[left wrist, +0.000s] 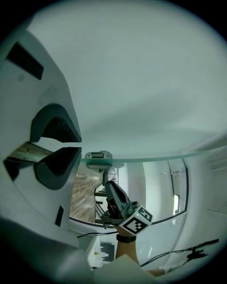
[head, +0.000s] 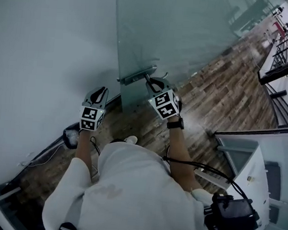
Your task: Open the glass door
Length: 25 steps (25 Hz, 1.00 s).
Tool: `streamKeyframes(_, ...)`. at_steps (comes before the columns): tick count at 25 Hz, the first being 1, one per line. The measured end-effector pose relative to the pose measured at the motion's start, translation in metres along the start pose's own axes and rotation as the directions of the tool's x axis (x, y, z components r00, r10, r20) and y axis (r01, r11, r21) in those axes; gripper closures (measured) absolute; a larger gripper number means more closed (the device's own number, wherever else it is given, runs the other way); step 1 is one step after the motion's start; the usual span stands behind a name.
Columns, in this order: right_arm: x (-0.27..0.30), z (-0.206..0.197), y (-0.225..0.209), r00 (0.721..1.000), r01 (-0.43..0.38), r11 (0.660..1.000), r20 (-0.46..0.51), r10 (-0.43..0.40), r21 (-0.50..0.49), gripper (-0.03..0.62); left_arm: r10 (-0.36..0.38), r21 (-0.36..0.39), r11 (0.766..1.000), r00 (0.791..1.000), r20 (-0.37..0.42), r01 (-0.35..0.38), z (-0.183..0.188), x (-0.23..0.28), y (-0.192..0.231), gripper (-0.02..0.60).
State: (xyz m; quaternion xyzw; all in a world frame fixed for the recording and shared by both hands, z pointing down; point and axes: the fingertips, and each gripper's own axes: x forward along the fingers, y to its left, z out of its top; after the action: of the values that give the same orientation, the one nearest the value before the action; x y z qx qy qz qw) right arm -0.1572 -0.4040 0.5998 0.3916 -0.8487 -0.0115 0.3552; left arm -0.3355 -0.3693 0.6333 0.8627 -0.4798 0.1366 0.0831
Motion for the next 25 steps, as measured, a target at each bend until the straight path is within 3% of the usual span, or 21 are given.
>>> streamKeyframes(3, 0.013, 0.010, -0.002, 0.999, 0.040, 0.999, 0.001, -0.040, -0.014, 0.531, 0.021, -0.025, 0.999, 1.000, 0.010, -0.021, 0.000, -0.012, -0.004, 0.576)
streamKeyframes(11, 0.035, 0.041, -0.004, 0.997, 0.073, 0.997, 0.009, -0.072, -0.038, 0.531, 0.033, -0.015, 0.999, 0.999, 0.016, -0.033, -0.004, -0.048, -0.019, 0.578)
streamKeyframes(18, 0.052, 0.058, -0.010, 0.995, 0.091, 0.996, 0.045, -0.091, -0.002, 0.531, 0.061, -0.027, 0.998, 0.998, 0.010, -0.061, -0.009, -0.068, -0.017, 0.578)
streamKeyframes(22, 0.054, 0.060, -0.013, 0.996, 0.085, 0.996, 0.038, -0.085, 0.004, 0.531, 0.037, -0.024, 0.999, 0.999, 0.013, -0.037, -0.003, -0.065, -0.028, 0.578)
streamKeyframes(25, 0.048, 0.058, -0.012, 0.990, 0.106, 0.994, 0.093, -0.108, 0.030, 0.531, 0.001, -0.015, 1.000, 1.000, 0.018, -0.001, 0.006, -0.057, -0.039, 0.578)
